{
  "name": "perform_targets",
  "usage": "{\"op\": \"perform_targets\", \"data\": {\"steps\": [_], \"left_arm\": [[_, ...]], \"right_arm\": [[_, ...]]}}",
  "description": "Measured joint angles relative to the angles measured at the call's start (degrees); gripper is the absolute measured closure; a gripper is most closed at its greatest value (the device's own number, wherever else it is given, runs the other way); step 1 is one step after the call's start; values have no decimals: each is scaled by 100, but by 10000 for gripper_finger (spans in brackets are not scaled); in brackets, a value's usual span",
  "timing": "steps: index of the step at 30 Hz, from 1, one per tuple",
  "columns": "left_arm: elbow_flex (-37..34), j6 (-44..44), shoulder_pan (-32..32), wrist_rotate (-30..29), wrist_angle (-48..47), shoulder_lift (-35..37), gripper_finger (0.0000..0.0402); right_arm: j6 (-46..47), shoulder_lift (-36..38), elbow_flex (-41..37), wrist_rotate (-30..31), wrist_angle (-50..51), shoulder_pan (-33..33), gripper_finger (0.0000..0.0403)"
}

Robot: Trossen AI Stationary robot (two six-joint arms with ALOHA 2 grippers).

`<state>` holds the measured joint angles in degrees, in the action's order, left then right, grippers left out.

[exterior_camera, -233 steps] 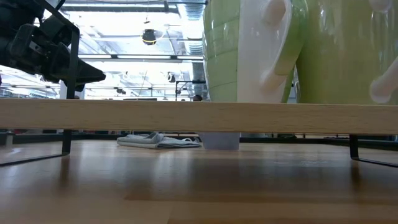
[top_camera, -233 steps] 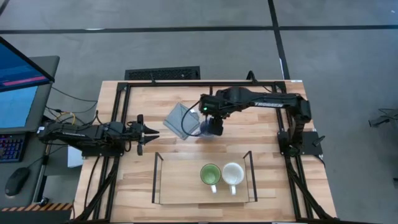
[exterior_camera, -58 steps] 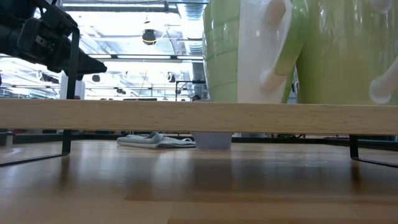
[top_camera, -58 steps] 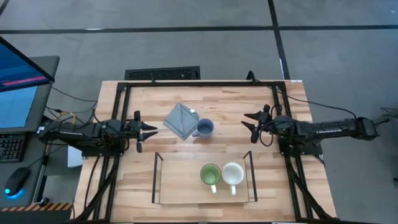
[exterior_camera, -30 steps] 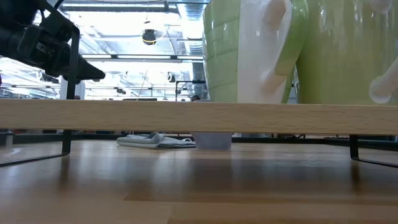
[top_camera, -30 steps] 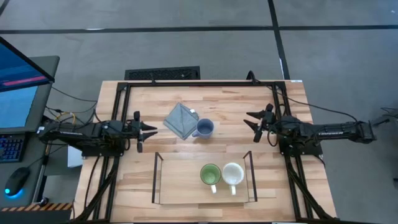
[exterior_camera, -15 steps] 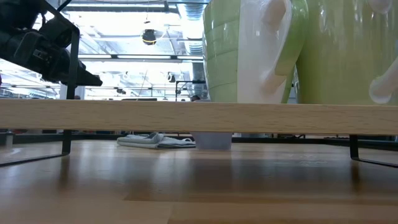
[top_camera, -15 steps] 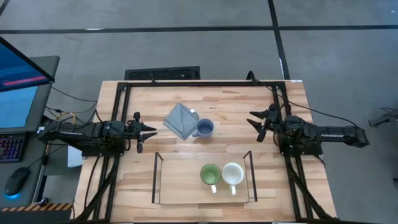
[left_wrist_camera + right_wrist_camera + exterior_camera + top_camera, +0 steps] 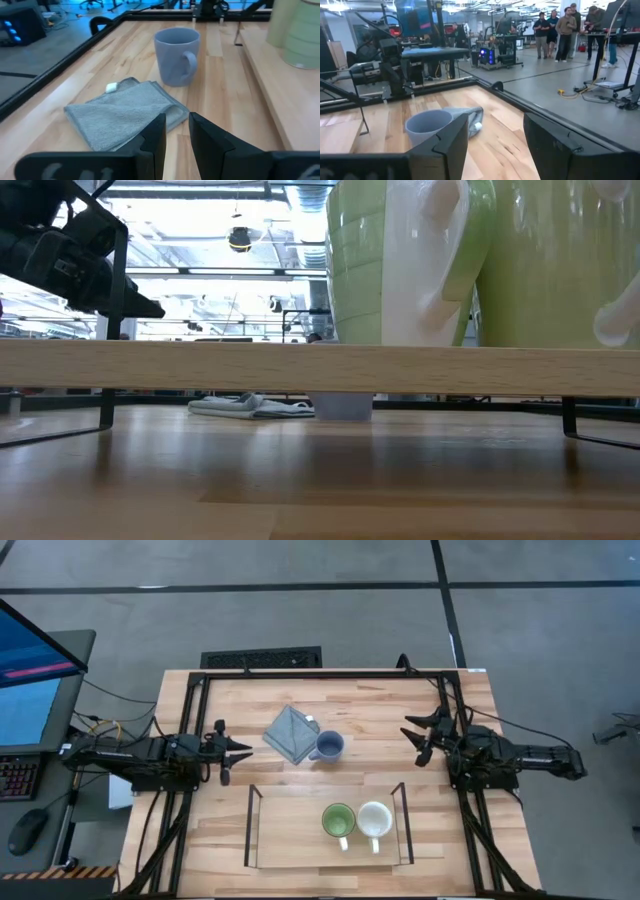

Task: Stack small to large cups/mugs on shelf
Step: Put the blue mug on the shelf

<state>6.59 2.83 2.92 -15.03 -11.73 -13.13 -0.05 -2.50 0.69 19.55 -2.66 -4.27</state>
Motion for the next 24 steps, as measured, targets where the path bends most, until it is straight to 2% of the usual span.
{"op": "perform_targets", "data": {"steps": [4, 13, 19, 24], "left_arm": [[0, 53, 2, -194, 35, 0, 326], [247, 216, -1, -188, 145, 0, 326], [635, 144, -3, 249, 48, 0, 326], [664, -92, -1, 292, 271, 0, 326]], "right_arm": [[2, -11, 0, 0, 2, 0, 191], [151, -11, 0, 0, 4, 0, 191], [153, -15, 0, 0, 4, 0, 191], [153, -15, 0, 0, 7, 0, 191]]}}
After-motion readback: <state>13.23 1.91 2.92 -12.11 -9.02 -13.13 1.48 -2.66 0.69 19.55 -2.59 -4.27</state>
